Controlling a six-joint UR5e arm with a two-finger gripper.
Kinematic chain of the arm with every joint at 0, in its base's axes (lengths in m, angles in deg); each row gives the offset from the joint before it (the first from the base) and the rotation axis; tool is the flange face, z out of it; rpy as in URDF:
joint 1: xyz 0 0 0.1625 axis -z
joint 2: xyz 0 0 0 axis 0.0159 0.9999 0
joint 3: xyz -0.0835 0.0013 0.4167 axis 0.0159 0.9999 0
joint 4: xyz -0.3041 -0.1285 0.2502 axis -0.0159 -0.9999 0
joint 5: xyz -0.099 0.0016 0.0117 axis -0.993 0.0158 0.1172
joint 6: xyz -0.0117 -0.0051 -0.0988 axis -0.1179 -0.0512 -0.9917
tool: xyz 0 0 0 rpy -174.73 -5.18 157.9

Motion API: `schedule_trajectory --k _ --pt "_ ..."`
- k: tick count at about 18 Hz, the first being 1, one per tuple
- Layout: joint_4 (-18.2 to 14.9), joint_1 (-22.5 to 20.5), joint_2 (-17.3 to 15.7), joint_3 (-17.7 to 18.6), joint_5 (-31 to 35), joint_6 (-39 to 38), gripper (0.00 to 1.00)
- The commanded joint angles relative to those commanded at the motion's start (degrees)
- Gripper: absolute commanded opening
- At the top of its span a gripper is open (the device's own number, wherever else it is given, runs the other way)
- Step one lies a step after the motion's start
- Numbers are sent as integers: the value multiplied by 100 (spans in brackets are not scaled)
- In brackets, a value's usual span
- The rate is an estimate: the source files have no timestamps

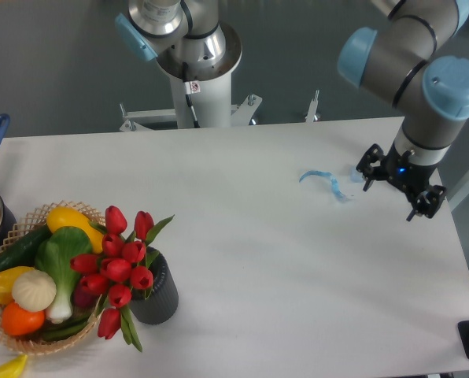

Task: Pick up the flowers from the vase
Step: 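Move the open gripper across the table to the red tulip stems in the black vase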

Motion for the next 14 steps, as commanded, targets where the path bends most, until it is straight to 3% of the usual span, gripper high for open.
schedule_trajectory --k 8,12,14 --pt "26 17 -44 201 -201 9 100" --pt "851 35 -219 579 -1650 -859 100" --pt "940 149 -360 720 -2089 -914 100"
